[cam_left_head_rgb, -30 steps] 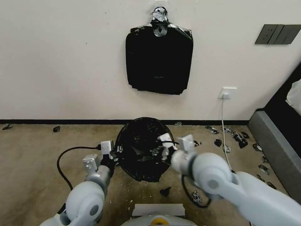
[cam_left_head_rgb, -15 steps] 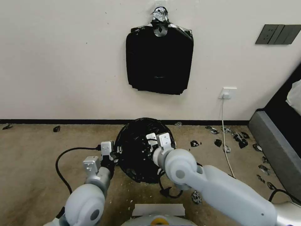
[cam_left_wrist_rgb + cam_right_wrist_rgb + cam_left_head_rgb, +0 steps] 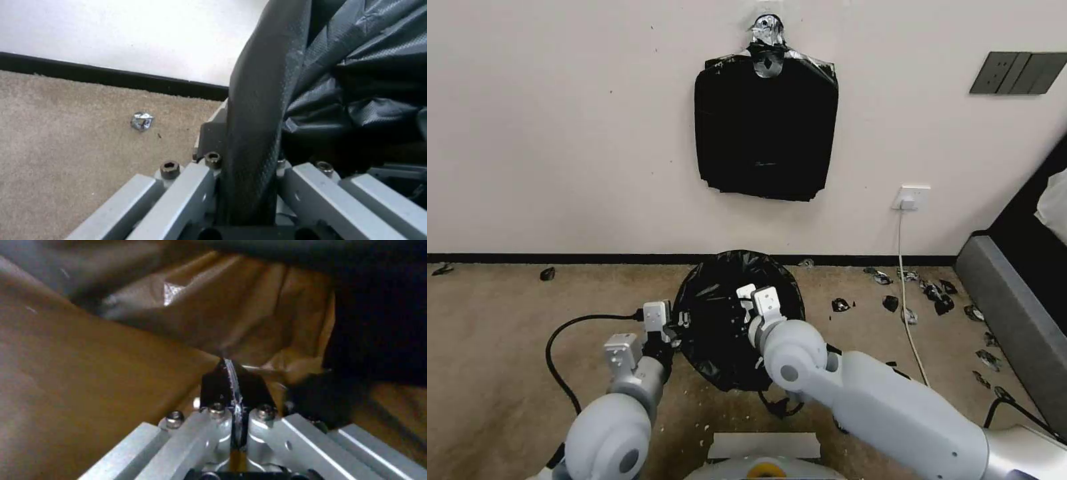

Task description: Place a trash bag onto the trash bin.

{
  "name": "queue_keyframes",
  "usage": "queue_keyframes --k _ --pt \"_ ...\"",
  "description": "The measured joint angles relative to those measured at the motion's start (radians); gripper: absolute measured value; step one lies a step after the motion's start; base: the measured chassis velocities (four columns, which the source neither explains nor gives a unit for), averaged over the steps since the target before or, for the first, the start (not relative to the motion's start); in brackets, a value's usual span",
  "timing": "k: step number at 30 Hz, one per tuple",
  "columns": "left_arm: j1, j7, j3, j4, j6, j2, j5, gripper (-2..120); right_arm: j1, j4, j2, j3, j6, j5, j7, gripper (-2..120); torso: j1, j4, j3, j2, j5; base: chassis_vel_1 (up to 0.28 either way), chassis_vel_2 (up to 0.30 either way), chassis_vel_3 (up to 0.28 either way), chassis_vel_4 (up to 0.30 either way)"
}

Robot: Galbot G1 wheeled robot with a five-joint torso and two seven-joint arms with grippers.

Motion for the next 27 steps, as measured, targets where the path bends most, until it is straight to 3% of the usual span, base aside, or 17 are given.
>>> queue_keyframes --k 27 --pt "0.017 0.005 0.018 -0.015 0.004 -0.010 -0.003 3 0.040 -0.136 0.014 -0.077 -0.050 -0.167 -0.055 0 0.000 0.0000 0.000 0.000 0.0000 0.000 0.000 0.000 0.000"
